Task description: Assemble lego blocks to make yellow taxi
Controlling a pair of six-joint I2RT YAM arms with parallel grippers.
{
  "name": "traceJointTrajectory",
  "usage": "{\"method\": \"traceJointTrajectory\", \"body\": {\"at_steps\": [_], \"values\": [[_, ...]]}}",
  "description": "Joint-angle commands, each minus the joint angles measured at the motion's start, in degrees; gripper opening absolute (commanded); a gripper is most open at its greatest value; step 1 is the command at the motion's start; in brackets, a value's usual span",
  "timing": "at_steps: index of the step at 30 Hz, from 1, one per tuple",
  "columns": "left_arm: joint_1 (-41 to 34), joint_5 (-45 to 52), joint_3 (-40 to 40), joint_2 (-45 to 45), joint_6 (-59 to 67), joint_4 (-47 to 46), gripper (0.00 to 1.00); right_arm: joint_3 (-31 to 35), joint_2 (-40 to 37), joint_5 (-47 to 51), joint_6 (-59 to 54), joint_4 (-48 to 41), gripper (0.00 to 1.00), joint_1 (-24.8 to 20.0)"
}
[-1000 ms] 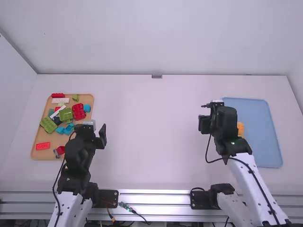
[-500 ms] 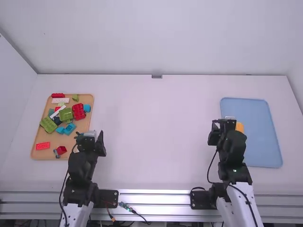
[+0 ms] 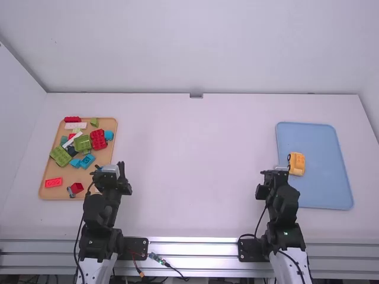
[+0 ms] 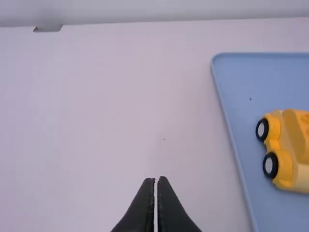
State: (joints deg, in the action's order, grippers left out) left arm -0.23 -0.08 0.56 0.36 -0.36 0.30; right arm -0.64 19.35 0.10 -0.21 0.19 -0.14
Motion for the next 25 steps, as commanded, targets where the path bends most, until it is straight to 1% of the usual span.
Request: {"method": "traceJointTrajectory", "body": {"at_steps": [1, 6, 13, 25], "values": [[0.23, 0.08, -0.56, -0.36, 0.36, -0.3, 0.04, 0.64, -2.68, -0.1, 0.21, -0.19, 0.0, 0.14], [0.23, 0.08, -0.56, -0.36, 0.36, -0.3, 0.0, 0.64, -7.04, -0.1, 0.21, -0.19, 0.0, 0.14], [0.23, 0.08, -0.56, -0.36, 0.36, -0.3, 0.0, 0.64, -12.64, -0.1, 0.21, -0.19, 0.0, 0.14], [0.23, 0.08, -0.56, -0.36, 0.36, -0.3, 0.0, 0.64, -19.33, -0.1, 0.21, -0.19, 0.0, 0.14]]}}
